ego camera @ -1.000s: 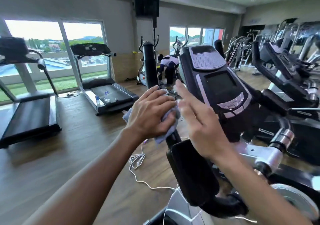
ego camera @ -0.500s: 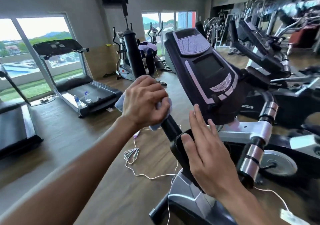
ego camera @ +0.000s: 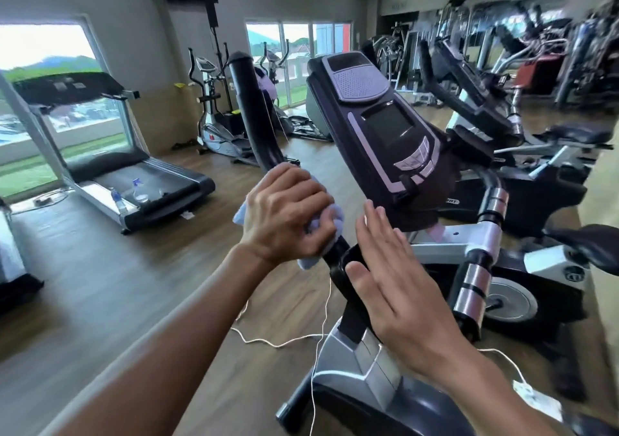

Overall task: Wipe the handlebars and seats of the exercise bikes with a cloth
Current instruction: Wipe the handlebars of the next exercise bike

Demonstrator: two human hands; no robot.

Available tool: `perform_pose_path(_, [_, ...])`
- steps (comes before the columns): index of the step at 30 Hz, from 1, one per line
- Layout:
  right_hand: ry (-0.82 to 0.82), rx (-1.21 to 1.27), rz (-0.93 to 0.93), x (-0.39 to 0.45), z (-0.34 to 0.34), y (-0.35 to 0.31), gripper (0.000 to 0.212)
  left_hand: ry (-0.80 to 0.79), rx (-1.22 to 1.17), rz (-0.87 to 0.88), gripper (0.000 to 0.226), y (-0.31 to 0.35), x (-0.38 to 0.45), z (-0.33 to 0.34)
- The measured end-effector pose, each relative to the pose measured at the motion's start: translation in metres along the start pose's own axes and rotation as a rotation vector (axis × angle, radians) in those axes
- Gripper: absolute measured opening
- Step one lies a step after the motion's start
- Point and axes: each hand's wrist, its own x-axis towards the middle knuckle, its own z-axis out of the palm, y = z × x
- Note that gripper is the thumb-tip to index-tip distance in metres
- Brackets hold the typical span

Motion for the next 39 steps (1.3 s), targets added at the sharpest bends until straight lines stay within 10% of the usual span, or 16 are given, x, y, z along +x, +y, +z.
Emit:
perform_pose_path(6, [-0.029,0.074,-0.055,-0.059,0.004,-0.001,0.066,-0.054,0.1,-0.325,0.035,-0.036,0.048,-0.011])
perform_pose_path(9, [0.069,0.515,0.051,-0.09,-0.014,0.012,0.048,0.191,-0.074,-0.653,0.039,0.024,0.072,-0.025])
perform_pose_path(12, [0.355,0.672,0.259,-0.113,-0.037,0.052,0.034,0.258,-0.26,-0.617,0.041,0.119,0.086,-0.033])
perform_pose_path(18, [0.539,0.725,0.613,-0.133,-0.08,0.156,0.023,-0.094,-0.161,-0.445,0.032,0.258,0.054,0.059])
perform_pose_path(25, [0.371,0.627,0.666,-0.145,-0.093,0.222,0.025,-0.666,0.447,-0.596,0.039,0.27,0.044,0.133])
perform_pose_path(30, [0.309,0.667,0.606,-0.134,-0.1,0.234,0.025,-0.915,0.335,-0.565,0.019,0.249,0.095,0.195])
perform_pose_path(39, [0.267,0.686,0.582,-0.125,-0.115,0.264,0.024,-0.933,0.561,-0.53,0.033,0.266,0.081,0.213])
